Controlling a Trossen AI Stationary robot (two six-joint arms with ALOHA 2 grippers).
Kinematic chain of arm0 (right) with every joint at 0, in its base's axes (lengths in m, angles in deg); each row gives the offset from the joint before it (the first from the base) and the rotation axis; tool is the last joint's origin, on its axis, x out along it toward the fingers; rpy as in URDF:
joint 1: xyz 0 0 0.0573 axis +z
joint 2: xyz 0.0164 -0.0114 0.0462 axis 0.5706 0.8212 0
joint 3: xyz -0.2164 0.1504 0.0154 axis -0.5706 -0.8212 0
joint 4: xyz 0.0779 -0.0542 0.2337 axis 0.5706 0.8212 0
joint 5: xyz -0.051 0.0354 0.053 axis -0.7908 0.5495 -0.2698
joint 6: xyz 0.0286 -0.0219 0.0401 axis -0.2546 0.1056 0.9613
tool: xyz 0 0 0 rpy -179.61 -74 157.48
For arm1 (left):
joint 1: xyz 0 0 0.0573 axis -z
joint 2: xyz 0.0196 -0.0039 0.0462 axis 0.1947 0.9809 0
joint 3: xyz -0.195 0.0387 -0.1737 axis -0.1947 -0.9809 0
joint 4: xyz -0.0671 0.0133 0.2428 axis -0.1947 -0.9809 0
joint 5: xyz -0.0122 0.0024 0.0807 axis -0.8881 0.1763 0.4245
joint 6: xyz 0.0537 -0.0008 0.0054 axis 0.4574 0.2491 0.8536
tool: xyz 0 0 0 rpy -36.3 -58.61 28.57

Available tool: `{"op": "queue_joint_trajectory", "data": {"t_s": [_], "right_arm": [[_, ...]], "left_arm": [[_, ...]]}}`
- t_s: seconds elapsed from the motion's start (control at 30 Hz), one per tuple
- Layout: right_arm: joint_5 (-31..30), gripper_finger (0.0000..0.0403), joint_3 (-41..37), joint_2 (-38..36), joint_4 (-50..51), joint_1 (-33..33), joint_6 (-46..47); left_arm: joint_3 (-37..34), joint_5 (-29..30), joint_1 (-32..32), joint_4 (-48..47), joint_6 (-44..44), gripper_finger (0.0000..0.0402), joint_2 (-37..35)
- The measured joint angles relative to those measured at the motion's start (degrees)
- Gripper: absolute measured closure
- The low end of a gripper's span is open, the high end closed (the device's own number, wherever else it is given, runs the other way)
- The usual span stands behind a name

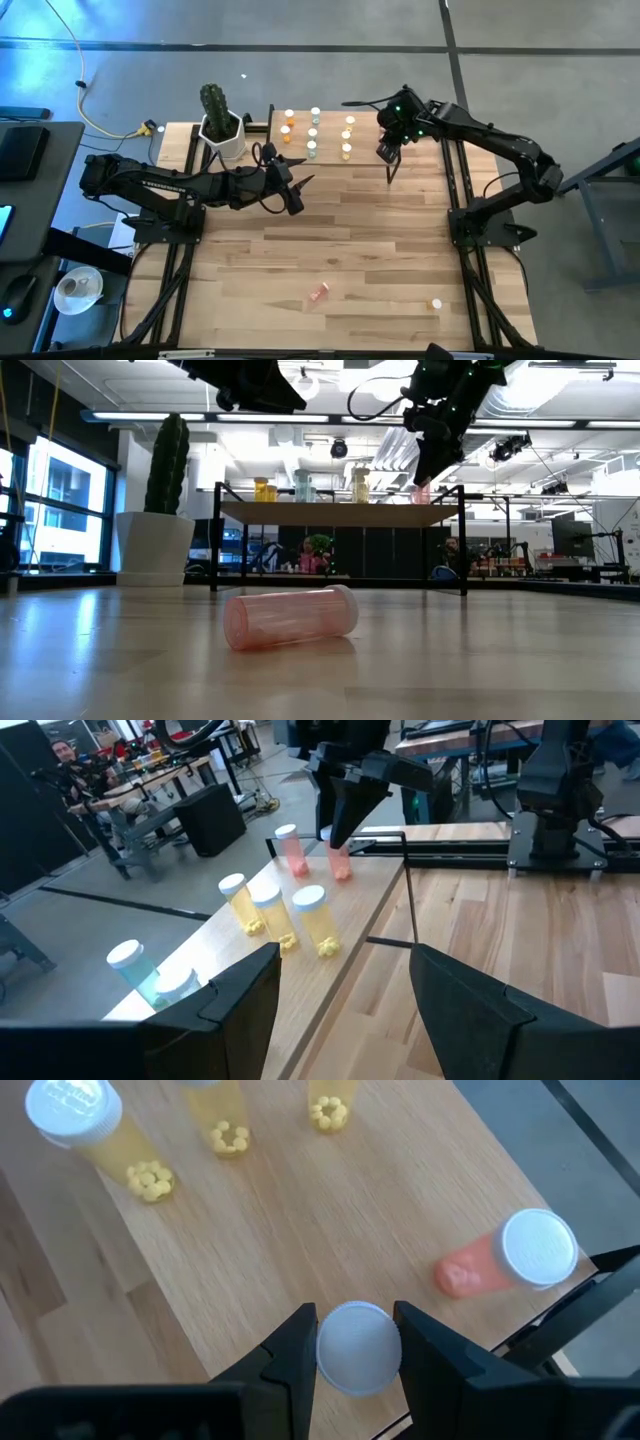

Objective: Pick and place medicine bottles onto shelf by color
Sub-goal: Put the left pink pill bottle on the shelf, then put the orange pill bottle on the shelf

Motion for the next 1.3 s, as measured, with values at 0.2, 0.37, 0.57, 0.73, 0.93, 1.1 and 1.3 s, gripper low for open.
{"op": "queue_joint_trajectory", "data": {"t_s": [0.2,0.37,0.57,0.73,0.93,1.1,1.3], "right_arm": [[-0.1,0.0297,0.0,0.0,0.1,0.0,0.9],[-0.2,0.0258,-0.1,0.2,0.9,0.0,0.9],[-0.2,0.0217,-0.1,0.1,0.4,0.0,0.9],[-0.2,0.0209,-0.1,0.1,0.3,0.0,0.9],[-0.2,0.0208,-0.1,-2.0,0.1,0.0,0.8],[0.5,0.0208,0.0,-5.8,0.3,0.3,1.2],[2.5,0.0208,0.0,-10.1,3.6,5.4,9.0]], "left_arm": [[0.0,0.0,0.0,0.0,0.0,0.0190,0.0],[0.0,0.0,0.0,0.0,0.0,0.0190,0.0],[0.0,0.0,0.0,0.0,0.0,0.0190,0.0],[0.0,0.0,0.0,0.0,0.0,0.0190,0.0],[0.0,0.0,0.0,0.0,0.0,0.0190,0.0],[0.0,0.0,0.0,0.0,0.0,0.0190,0.0],[0.0,0.0,0.0,0.0,0.0,0.0190,0.0]]}}
